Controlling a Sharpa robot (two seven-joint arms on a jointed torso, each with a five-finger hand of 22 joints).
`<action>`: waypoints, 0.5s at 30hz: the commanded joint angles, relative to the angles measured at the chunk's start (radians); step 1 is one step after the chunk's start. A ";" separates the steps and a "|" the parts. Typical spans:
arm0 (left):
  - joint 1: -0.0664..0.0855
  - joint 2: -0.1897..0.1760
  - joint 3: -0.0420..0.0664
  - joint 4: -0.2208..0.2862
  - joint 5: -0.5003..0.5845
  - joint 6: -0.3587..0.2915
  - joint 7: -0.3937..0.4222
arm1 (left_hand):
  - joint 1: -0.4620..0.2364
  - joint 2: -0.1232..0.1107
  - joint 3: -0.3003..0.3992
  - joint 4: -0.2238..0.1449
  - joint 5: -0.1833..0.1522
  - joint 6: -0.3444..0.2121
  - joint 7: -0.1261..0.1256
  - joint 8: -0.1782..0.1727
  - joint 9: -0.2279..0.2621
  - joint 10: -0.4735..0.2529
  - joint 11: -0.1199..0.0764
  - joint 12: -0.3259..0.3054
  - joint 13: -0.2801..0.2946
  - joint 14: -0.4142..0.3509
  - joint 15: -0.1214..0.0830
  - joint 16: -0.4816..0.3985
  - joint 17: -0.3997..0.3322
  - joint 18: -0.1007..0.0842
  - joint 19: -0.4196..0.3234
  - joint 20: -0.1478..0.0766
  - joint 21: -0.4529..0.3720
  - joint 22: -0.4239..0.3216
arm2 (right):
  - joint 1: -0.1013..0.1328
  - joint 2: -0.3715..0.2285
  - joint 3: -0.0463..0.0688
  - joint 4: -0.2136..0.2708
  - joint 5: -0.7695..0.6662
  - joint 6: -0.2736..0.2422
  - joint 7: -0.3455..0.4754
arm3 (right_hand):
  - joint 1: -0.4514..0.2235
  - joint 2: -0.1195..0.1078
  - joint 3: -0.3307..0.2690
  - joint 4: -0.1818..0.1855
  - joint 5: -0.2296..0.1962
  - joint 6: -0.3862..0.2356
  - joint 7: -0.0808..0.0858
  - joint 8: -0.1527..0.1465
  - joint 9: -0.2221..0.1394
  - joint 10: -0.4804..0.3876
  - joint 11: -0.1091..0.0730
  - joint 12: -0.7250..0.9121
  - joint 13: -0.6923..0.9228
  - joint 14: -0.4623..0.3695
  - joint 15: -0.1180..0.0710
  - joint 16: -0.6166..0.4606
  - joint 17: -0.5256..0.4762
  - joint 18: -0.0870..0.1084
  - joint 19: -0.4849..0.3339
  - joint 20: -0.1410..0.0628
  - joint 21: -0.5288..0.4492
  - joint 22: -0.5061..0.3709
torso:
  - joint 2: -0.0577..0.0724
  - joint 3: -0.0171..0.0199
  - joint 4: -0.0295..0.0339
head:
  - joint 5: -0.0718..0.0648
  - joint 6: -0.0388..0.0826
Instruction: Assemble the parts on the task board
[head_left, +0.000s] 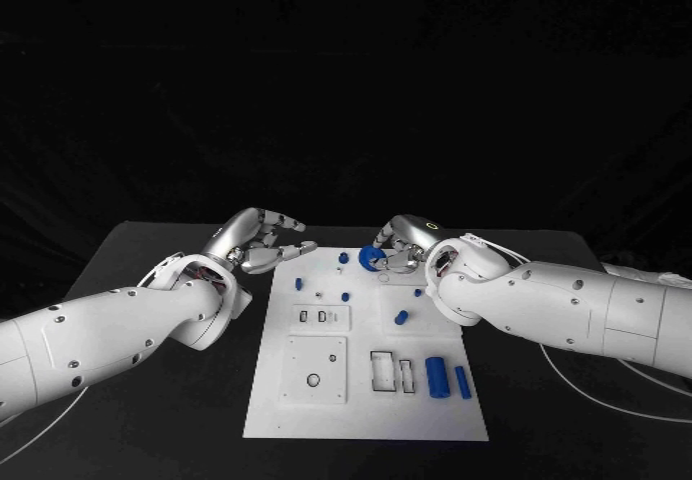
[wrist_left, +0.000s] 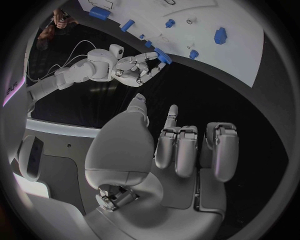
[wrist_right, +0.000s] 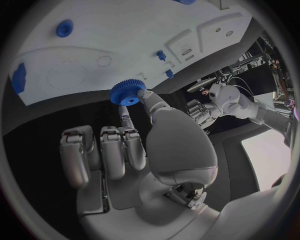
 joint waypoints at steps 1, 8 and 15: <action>0.000 0.001 0.001 0.000 -0.003 0.000 0.012 | -0.002 0.008 0.005 -0.001 -0.004 0.007 0.002 -0.006 -0.001 0.104 0.004 0.002 0.263 0.102 0.005 0.003 0.263 -0.007 0.105 0.007 0.002 0.263 | -0.003 0.018 0.001 -0.004 -0.011 0.018 0.030 | 0.012 0.003 0.005 0.000 0.004 0.018 -0.010 0.006 0.007 0.106 -0.007 0.003 0.263 0.104 -0.001 0.004 0.263 -0.007 0.105 -0.001 0.004 0.264 | 0.000 -0.0012 0.0013 | 0.001 0.000; 0.000 -0.001 0.001 0.002 -0.003 -0.001 0.012 | -0.002 0.008 0.005 -0.001 -0.004 0.007 0.002 -0.006 -0.001 0.104 0.004 0.002 0.263 0.102 0.005 0.003 0.263 -0.007 0.105 0.007 0.002 0.263 | -0.021 0.067 0.001 -0.035 -0.042 0.028 0.042 | 0.013 0.003 0.007 -0.001 0.003 0.018 -0.009 0.005 0.007 0.106 -0.007 0.003 0.263 0.104 -0.001 0.004 0.263 -0.007 0.105 -0.001 0.004 0.264 | 0.002 -0.0013 0.0020 | 0.005 0.002; 0.001 -0.004 0.001 0.008 -0.003 -0.002 0.011 | -0.002 0.008 0.005 -0.001 -0.004 0.007 0.002 -0.006 -0.001 0.104 0.004 0.002 0.263 0.102 0.005 0.003 0.263 -0.007 0.105 0.007 0.002 0.263 | -0.035 0.115 0.001 -0.080 -0.077 0.027 0.050 | 0.014 0.004 0.009 -0.002 0.002 0.017 -0.009 0.004 0.008 0.106 -0.007 0.003 0.263 0.104 -0.001 0.004 0.263 -0.007 0.105 -0.001 0.004 0.264 | 0.002 -0.0011 0.0014 | 0.009 0.001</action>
